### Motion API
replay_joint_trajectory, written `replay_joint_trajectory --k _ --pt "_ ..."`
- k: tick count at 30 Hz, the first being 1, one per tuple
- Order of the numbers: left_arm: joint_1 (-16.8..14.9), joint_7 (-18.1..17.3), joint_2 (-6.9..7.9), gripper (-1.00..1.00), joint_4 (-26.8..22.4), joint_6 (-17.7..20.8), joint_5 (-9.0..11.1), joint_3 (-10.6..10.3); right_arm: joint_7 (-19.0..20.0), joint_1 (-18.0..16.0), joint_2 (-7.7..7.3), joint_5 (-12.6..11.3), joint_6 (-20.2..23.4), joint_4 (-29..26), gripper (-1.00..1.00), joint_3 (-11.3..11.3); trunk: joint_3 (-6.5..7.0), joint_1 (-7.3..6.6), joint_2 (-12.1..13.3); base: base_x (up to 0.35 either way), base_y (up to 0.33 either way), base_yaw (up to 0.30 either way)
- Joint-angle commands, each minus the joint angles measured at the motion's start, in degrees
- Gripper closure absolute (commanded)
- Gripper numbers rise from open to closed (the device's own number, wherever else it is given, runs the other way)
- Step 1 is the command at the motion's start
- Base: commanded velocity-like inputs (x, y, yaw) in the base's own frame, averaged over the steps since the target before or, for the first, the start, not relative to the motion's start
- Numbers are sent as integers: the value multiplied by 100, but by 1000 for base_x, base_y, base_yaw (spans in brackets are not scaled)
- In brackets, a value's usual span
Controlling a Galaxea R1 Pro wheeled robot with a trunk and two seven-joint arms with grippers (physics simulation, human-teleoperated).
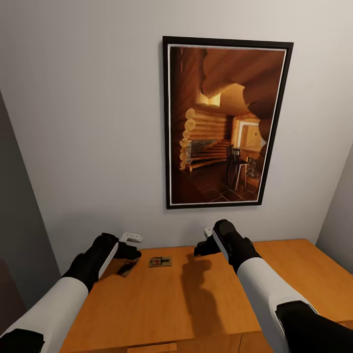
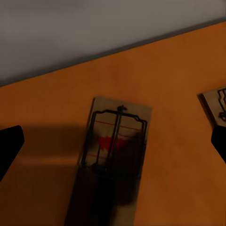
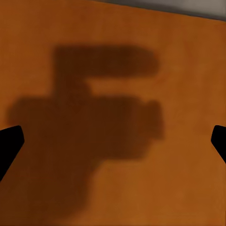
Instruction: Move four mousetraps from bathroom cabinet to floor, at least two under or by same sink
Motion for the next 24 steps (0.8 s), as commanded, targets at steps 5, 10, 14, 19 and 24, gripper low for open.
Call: replay_joint_trajectory --k 5,10,14,19,24 --pt "-5 -7 -7 -100 -2 69 -3 -25 50 -5 -3 57 20 -6 -100 7 -81 90 -169 0 0 0" --pt "-5 -5 -10 -100 -4 294 -15 -28 54 -5 -3 53 20 -6 -100 7 -81 90 -169 0 0 0" --pt "-5 0 -10 -100 -7 434 -22 -31 56 -5 -3 52 20 -10 -100 5 -81 90 -169 0 0 0" --pt "-5 3 -11 -100 -8 547 -26 -41 58 -5 -3 52 20 -13 -100 0 -81 90 -169 0 0 0" --pt "-5 4 -9 -100 -6 581 -28 -45 58 -5 -4 51 20 -14 -100 0 -81 90 -169 0 0 0"
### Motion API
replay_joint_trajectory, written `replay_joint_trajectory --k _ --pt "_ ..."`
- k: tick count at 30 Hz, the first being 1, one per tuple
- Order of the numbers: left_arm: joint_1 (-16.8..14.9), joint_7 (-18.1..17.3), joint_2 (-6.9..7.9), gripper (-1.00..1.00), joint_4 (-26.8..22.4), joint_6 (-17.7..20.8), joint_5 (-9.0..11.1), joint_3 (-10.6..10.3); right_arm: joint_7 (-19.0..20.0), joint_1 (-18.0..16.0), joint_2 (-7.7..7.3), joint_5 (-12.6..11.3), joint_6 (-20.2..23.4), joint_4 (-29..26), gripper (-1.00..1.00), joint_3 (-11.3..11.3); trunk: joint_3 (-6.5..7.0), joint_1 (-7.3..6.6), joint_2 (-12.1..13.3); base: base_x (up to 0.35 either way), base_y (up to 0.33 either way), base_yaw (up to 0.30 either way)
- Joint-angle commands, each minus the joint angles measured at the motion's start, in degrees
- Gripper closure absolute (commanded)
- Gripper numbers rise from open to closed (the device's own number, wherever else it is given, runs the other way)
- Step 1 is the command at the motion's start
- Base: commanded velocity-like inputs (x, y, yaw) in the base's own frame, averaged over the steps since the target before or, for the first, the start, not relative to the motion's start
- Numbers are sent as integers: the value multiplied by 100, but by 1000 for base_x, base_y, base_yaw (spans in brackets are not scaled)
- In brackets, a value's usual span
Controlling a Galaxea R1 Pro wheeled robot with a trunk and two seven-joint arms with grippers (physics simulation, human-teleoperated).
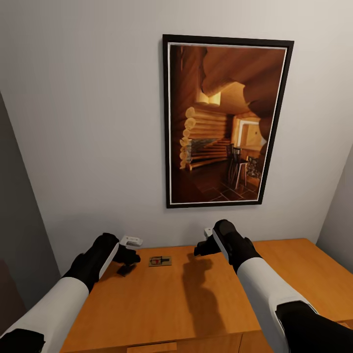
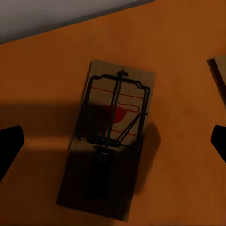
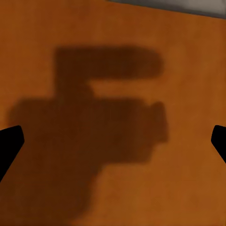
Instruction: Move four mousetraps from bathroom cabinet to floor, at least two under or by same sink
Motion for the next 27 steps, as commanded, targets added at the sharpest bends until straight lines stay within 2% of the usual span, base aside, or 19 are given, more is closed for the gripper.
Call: replay_joint_trajectory --k 1,9,27 --pt "-5 -13 8 -100 -6 25 -6 -21 50 -4 0 61 20 -6 -100 8 -9 1 -7 0 0 0" --pt "-5 -13 12 -100 3 41 -7 -37 50 -4 0 61 20 -6 -100 12 -9 1 -7 0 0 0" --pt "-5 -13 13 -100 -9 44 -7 -58 50 -4 0 61 20 -6 -100 13 -332 396 -729 0 0 0"
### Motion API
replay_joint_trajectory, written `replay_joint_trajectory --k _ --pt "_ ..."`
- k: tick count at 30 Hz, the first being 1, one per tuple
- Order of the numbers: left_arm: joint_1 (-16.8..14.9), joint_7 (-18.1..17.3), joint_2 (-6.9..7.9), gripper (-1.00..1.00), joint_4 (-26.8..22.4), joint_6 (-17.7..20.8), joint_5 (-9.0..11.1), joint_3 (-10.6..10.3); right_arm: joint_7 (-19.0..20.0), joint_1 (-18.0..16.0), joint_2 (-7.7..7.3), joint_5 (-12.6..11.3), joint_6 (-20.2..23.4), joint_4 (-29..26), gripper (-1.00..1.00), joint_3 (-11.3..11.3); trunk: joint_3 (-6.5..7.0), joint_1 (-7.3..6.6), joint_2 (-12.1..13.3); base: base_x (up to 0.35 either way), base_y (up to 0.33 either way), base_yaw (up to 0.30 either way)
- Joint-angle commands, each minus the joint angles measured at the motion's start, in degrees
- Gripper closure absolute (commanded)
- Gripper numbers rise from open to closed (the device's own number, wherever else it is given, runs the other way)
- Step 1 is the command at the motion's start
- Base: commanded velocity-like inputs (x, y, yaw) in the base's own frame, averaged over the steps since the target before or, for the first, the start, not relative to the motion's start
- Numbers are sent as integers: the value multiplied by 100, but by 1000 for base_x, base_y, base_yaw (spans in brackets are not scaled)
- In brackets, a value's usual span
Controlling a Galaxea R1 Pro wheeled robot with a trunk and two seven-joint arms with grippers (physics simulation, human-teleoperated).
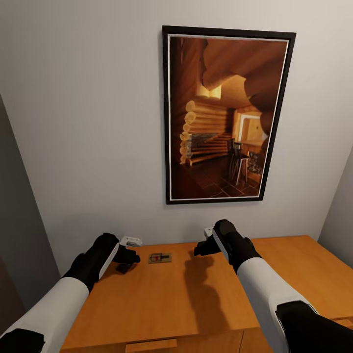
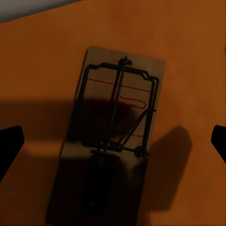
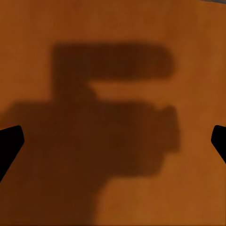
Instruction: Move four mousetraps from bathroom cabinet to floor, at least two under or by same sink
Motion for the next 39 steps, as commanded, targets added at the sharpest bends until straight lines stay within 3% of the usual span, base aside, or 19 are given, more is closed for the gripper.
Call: replay_joint_trajectory --k 1,9,39 --pt "-5 -14 6 -100 -7 20 -6 -23 50 -4 0 60 20 -6 -100 7 -27 23 -48 0 0 0" --pt "-5 -14 13 -100 -3 20 -6 -29 50 -4 0 60 20 -6 -100 7 -170 199 -368 0 0 0" --pt "-5 -14 18 -100 8 20 -13 -22 41 -4 0 60 20 -4 -100 7 -170 199 -368 0 0 0"
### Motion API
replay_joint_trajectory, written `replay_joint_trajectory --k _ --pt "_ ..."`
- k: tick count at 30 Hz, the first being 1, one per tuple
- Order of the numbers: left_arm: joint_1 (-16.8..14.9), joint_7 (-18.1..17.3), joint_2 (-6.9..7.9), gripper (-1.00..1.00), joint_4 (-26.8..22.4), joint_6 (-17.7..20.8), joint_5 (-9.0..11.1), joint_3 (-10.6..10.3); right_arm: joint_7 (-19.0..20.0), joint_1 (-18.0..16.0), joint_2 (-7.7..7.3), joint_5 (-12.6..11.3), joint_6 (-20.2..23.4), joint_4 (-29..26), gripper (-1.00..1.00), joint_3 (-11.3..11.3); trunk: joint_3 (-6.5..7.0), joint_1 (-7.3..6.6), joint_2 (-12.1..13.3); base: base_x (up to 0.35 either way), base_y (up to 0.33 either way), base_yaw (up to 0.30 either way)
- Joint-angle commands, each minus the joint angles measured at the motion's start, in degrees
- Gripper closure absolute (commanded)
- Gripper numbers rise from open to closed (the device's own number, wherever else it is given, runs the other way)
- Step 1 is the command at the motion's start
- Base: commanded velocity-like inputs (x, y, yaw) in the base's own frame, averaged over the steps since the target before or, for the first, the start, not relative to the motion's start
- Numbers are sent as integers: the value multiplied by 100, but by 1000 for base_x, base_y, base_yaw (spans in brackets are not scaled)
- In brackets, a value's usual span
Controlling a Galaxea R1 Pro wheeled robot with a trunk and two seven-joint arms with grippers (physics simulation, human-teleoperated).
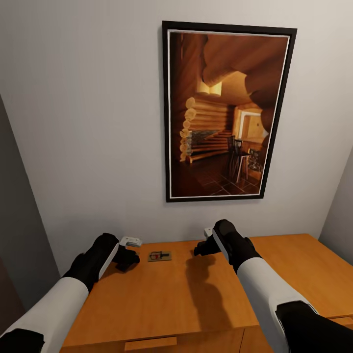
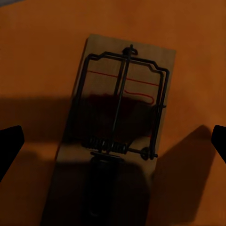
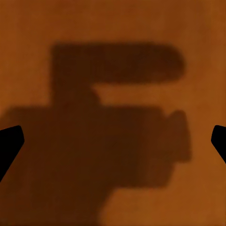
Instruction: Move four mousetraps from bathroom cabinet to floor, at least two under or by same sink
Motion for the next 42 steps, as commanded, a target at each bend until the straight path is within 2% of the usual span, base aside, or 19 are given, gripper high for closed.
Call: replay_joint_trajectory --k 1,10,11,28,33,35,40,42 --pt "-5 -14 8 -100 -5 20 -5 -21 50 -4 0 61 20 -6 -100 7 -8 1 -5 0 0 0" --pt "-5 -11 12 -100 59 20 5 -21 51 -4 0 61 20 -6 -100 7 -8 1 -5 0 0 0" --pt "-5 -10 12 100 64 20 4 -21 51 -4 0 61 20 -6 -100 7 -8 1 -5 0 0 0" --pt "-5 3 33 100 100 20 27 -21 58 -4 0 61 20 -6 -100 7 -8 1 -5 0 0 0" --pt "-5 -4 41 100 -20 70 4 3 58 -4 0 59 20 -7 -100 7 -8 1 -5 0 0 0" --pt "-5 -5 43 100 -196 187 -2 13 58 -4 0 57 20 -7 -100 5 -8 1 -5 0 0 0" --pt "-5 -12 40 100 -1502 465 3 32 66 -4 0 53 20 -68 -100 -1 -8 1 -5 0 0 0" --pt "-5 -13 40 100 -1798 488 6 33 67 -4 0 52 20 -77 -100 3 -8 1 -5 0 0 0"
